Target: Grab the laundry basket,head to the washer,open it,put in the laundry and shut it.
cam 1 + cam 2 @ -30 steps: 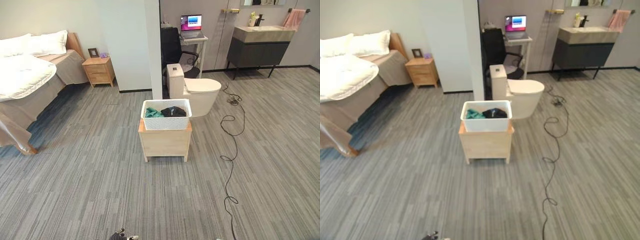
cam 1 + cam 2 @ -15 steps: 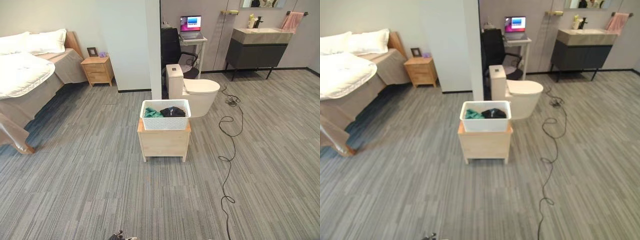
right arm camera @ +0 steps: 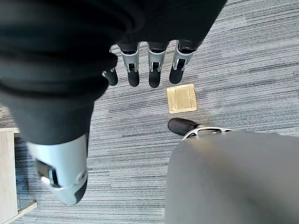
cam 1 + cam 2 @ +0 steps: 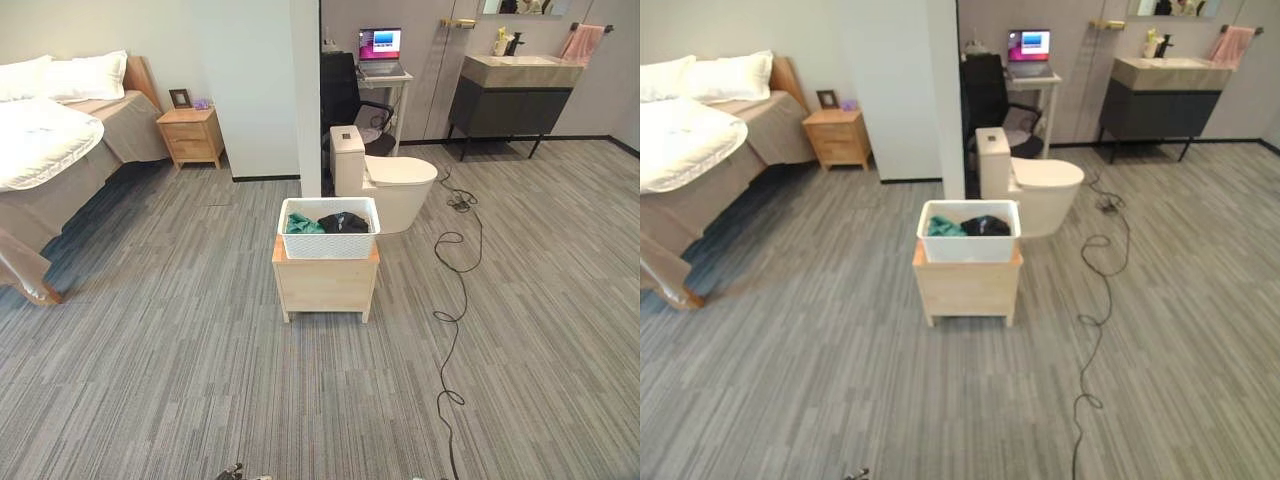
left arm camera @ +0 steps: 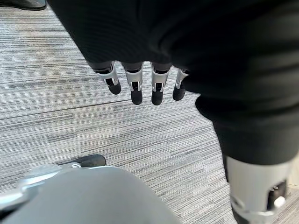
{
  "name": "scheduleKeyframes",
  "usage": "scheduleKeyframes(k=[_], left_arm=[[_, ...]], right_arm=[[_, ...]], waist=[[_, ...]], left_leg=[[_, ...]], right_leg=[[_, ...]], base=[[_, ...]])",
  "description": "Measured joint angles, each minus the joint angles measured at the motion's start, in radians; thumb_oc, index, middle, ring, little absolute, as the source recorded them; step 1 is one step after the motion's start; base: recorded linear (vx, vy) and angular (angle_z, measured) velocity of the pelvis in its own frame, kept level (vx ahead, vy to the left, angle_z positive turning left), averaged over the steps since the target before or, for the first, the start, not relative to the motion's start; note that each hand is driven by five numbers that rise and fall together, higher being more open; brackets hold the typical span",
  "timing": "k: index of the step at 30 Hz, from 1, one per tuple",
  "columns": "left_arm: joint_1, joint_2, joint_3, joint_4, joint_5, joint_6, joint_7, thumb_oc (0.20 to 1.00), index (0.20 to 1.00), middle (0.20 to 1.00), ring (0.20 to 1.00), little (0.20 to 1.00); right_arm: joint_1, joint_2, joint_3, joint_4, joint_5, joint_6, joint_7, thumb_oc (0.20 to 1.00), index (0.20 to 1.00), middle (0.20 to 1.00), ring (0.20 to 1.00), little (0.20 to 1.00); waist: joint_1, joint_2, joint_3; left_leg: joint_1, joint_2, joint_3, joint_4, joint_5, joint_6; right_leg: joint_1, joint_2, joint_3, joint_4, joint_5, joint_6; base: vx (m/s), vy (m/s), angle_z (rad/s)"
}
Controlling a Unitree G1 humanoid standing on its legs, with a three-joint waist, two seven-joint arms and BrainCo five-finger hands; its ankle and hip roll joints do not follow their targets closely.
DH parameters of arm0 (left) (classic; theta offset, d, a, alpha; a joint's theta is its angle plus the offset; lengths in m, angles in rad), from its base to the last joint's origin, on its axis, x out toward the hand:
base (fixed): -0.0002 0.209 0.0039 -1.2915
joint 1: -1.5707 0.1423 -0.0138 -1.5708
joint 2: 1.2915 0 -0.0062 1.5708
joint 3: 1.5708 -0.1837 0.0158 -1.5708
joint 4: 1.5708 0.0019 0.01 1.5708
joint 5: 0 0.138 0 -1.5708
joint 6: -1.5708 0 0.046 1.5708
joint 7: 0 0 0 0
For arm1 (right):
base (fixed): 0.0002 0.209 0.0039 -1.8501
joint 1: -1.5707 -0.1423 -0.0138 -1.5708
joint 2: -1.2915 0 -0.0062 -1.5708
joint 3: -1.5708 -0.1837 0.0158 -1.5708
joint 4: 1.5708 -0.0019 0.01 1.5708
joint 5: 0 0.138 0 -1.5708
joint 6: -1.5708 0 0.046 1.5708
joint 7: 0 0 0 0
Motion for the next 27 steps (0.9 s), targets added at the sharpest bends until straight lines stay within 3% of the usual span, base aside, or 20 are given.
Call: scheduleKeyframes(k=[10,22,25,26,27], left_arm=[[0.000,0.001,0.000,-0.001,0.000,0.000,-0.001,1.000,1.000,1.000,1.000,1.000],[0.000,0.001,0.000,-0.002,-0.005,-0.001,-0.002,1.000,1.000,1.000,1.000,1.000],[-0.009,0.004,0.000,-0.004,-0.037,-0.001,-0.001,1.000,1.000,1.000,1.000,1.000],[-0.023,0.005,0.004,-0.003,-0.041,-0.001,-0.001,1.000,1.000,1.000,1.000,1.000],[-0.081,0.028,0.008,-0.002,-0.048,-0.003,-0.001,1.000,1.000,1.000,1.000,1.000]], right_arm=[[0.017,-0.026,-0.012,0.009,-0.017,0.000,0.016,1.000,1.000,1.000,1.000,1.000],[0.016,-0.033,-0.014,0.009,-0.017,0.000,0.017,1.000,1.000,1.000,1.000,1.000],[0.010,-0.034,-0.016,0.008,-0.017,-0.001,0.017,1.000,1.000,1.000,1.000,1.000],[0.000,-0.032,-0.016,0.010,-0.016,-0.001,0.018,1.000,1.000,1.000,1.000,1.000],[-0.050,-0.023,-0.013,0.031,-0.016,-0.001,0.017,1.000,1.000,1.000,1.000,1.000]], waist=[[-0.001,0.021,0.015],[0.000,0.022,0.017],[0.000,0.014,0.032],[0.000,0.003,0.052],[0.008,-0.043,0.122]], left_leg=[[0.000,0.000,-0.003,0.000,0.000,0.000],[-0.002,0.005,-0.003,0.002,0.000,0.000],[-0.023,0.015,-0.008,0.025,0.001,-0.015],[-0.064,0.014,-0.012,0.089,-0.007,-0.029],[-0.226,0.011,-0.011,0.364,-0.017,-0.062]], right_leg=[[0.001,0.000,-0.003,0.000,0.000,0.000],[0.000,0.005,0.000,0.000,-0.004,-0.002],[-0.010,0.021,0.001,0.003,-0.008,-0.012],[-0.016,0.028,0.003,0.008,-0.016,-0.021],[-0.036,0.019,0.004,0.010,-0.007,-0.049]], base=[[0.00,0.000,0.00],[0.01,-0.058,0.00],[-0.08,-0.183,0.06],[-0.09,-0.213,0.33],[-0.05,-0.145,0.37]])
